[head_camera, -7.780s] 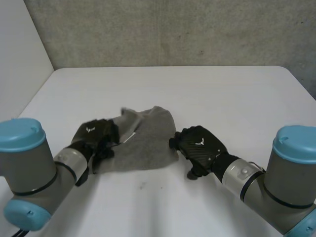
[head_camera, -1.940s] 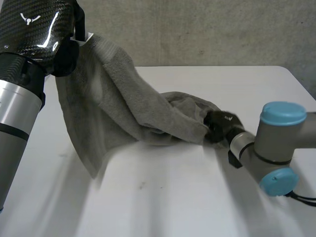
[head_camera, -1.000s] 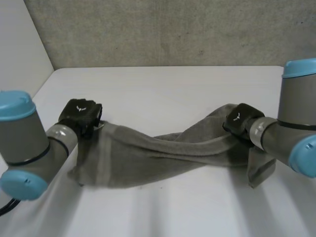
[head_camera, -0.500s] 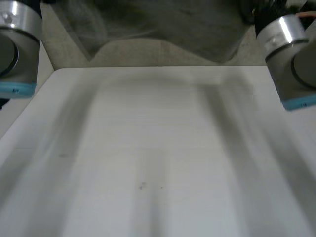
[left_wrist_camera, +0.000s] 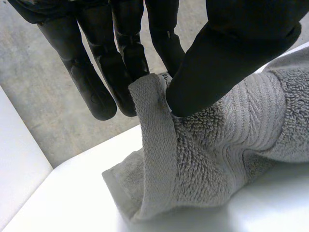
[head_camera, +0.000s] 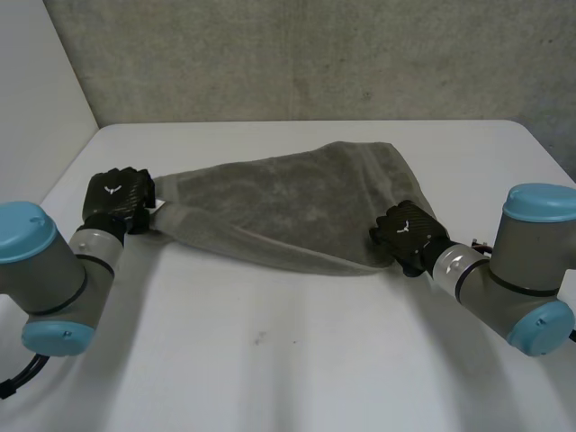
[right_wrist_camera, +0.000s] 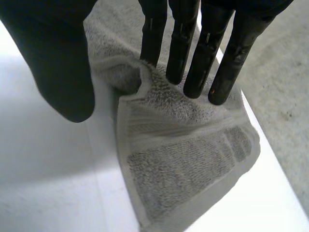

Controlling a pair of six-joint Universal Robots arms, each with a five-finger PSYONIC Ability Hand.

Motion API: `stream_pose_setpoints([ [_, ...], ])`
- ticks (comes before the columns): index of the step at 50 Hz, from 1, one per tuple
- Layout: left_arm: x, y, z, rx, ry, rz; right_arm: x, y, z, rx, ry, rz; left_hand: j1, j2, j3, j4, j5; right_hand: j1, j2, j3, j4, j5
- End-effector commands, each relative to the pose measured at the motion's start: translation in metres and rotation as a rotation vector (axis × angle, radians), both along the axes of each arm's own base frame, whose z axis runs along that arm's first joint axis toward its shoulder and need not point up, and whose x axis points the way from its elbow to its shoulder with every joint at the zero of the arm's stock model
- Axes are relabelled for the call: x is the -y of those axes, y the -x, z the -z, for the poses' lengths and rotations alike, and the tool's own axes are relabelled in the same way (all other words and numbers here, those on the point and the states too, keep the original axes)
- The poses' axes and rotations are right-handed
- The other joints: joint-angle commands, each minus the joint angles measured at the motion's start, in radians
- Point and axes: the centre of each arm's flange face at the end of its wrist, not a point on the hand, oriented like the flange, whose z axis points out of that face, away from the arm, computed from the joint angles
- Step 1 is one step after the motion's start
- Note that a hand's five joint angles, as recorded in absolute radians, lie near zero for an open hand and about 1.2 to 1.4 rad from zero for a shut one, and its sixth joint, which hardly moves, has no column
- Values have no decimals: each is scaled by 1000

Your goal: Fold the towel.

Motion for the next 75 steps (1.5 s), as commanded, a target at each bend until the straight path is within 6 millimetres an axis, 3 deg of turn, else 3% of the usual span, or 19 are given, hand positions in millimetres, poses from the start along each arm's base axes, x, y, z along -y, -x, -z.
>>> stream_pose_setpoints([
  [1,-6,-5,-13,-4,22,-6,3,8,-28,249,-122,162,210,180,179,178,203,31,-50,-48,-44,-48],
  [3,-8,-8,-18,-6,29,-4,8,20,-31,374,-203,270,210,180,179,178,203,-48,-129,-127,-123,-127],
  [8,-10,-10,-23,-7,43,-1,14,33,-33,501,-290,360,210,180,179,178,203,-95,-176,-174,-170,-174],
  [12,-8,-12,-31,-12,70,-6,15,37,-34,502,-305,373,210,180,179,178,203,-125,-206,-204,-199,-203],
  [16,5,-31,-39,-10,94,-62,21,46,-37,418,-270,371,210,180,179,178,203,-99,-180,-178,-173,-177],
  [20,9,-39,-39,-2,94,-86,23,46,-38,304,-223,333,210,180,179,178,203,-84,-165,-163,-158,-162],
  [22,8,-40,-35,2,86,-86,23,47,-28,187,-221,298,210,180,179,178,203,-72,-153,-151,-146,-151],
  [27,6,-39,-31,2,71,-83,28,48,-19,103,-207,270,210,180,179,178,203,-34,-115,-113,-108,-112],
  [38,6,-37,-30,2,71,-77,42,41,-1,111,-224,221,210,180,179,178,203,42,-39,-37,-32,-36],
  [47,6,-37,-29,2,67,-77,51,39,0,122,-207,220,210,180,179,178,203,174,93,95,100,96],
  [75,5,-37,-26,3,58,-75,68,36,7,133,-181,220,210,180,179,178,203,283,202,204,209,205],
])
